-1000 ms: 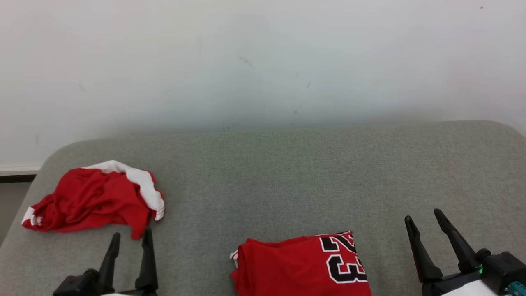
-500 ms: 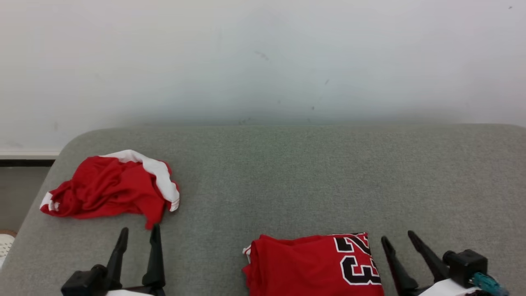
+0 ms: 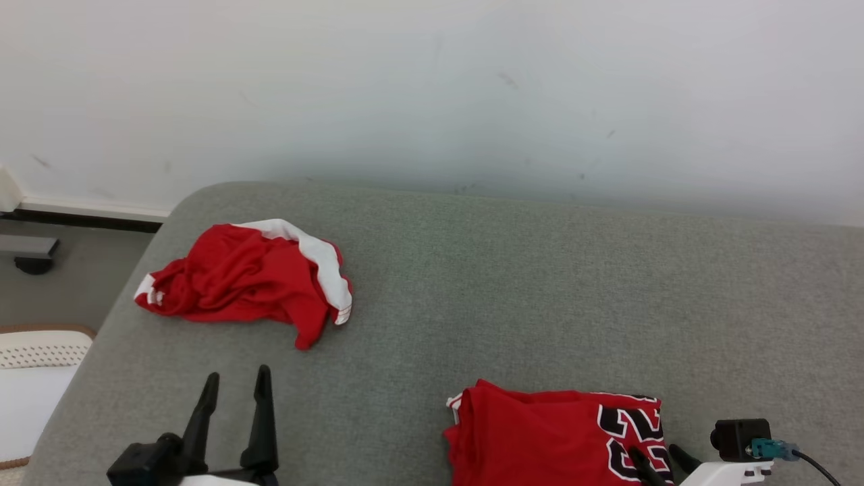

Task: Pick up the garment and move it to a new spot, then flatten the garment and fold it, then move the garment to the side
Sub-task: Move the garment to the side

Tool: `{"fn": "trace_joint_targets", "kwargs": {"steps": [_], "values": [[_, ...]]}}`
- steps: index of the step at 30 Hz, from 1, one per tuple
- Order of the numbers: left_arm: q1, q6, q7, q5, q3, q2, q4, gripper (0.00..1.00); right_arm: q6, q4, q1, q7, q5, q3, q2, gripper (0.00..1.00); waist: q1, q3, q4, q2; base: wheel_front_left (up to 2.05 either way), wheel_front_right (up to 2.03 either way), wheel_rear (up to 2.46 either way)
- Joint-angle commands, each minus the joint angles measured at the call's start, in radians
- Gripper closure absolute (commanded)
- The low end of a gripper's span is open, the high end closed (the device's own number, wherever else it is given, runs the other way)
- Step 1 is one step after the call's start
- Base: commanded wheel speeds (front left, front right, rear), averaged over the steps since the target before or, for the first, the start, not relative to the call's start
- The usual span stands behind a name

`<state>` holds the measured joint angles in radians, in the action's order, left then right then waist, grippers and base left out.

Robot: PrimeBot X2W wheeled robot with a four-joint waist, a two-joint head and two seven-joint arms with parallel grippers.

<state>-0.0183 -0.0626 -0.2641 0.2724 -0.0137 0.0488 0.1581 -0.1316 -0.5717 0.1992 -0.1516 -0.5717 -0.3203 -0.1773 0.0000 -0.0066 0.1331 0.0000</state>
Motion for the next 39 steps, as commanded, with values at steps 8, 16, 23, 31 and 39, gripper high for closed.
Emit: {"fn": "trace_joint_targets", "kwargs": {"steps": [8, 16, 23, 31, 39], "values": [[-0.009, -0.007, 0.000, -0.001, 0.000, 0.004, 0.004, 0.00, 0.001, -0.081, -0.003, -0.174, -0.065, 0.015, 0.052, 0.52, 0.0000, 0.009, 0.043, 0.0000, 0.00, 0.00, 0.00], [-0.007, -0.004, 0.000, -0.003, 0.006, 0.004, 0.006, 0.00, 0.001, -0.007, 0.032, -0.089, -0.054, 0.016, 0.010, 1.00, 0.0000, 0.000, 0.032, 0.0000, 0.00, 0.00, 0.00], [-0.009, -0.004, 0.000, 0.025, -0.009, 0.003, -0.013, 0.00, 0.001, 0.038, 0.075, -0.013, -0.025, 0.012, -0.029, 1.00, 0.0000, -0.007, -0.022, 0.0000, 0.00, 0.00, 0.00], [-0.018, -0.007, 0.000, 0.005, -0.041, 0.003, -0.024, 0.00, 0.001, 0.063, 0.116, 0.041, -0.006, 0.035, -0.059, 1.00, 0.0000, -0.010, -0.109, 0.0000, 0.00, 0.00, 0.00], [-0.045, -0.001, 0.000, 0.023, -0.115, 0.004, -0.019, 0.00, 0.001, 0.065, 0.127, 0.067, -0.006, 0.060, -0.069, 1.00, 0.0000, -0.004, -0.232, 0.0000, 0.00, 0.00, 0.00]]}}
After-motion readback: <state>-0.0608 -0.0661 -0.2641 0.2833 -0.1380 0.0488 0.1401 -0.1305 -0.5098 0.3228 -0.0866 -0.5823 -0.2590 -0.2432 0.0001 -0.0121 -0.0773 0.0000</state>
